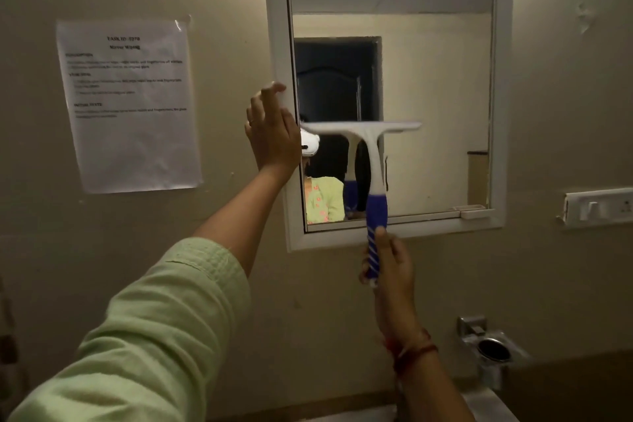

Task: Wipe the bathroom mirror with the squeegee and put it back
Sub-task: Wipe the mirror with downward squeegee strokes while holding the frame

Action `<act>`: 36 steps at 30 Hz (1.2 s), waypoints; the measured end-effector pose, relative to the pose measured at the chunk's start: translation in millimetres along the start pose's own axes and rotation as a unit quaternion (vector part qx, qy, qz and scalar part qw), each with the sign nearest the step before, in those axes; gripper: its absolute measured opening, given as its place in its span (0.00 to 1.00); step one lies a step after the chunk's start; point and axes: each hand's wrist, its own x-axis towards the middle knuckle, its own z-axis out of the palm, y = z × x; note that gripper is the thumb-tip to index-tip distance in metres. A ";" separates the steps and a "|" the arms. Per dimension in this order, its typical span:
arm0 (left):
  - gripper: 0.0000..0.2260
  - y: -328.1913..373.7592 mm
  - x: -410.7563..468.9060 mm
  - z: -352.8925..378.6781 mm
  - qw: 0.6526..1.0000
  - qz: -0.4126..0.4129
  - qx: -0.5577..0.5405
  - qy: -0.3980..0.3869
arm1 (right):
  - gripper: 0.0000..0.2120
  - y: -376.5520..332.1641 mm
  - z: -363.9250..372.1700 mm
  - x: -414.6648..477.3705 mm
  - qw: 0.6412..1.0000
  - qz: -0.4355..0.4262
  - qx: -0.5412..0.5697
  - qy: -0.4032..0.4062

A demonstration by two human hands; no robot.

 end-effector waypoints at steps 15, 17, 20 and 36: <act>0.15 2.2 1.0 -1.9 1.000 -0.018 -0.021 -0.009 | 0.18 15.1 -20.3 -3.4 0.998 0.059 -0.007 -0.023; 0.14 1.9 0.7 -1.9 0.999 -0.021 -0.028 -0.011 | 0.17 2.2 -15.4 5.6 0.998 0.038 -0.007 -0.044; 0.13 1.7 0.7 -2.9 0.999 -0.020 -0.036 -0.014 | 0.17 10.5 -19.2 1.9 0.998 0.044 -0.010 -0.050; 0.13 6.9 0.7 -8.4 1.000 -0.009 -0.012 -0.014 | 0.19 46.8 -28.1 -22.8 0.993 0.091 -0.031 -0.063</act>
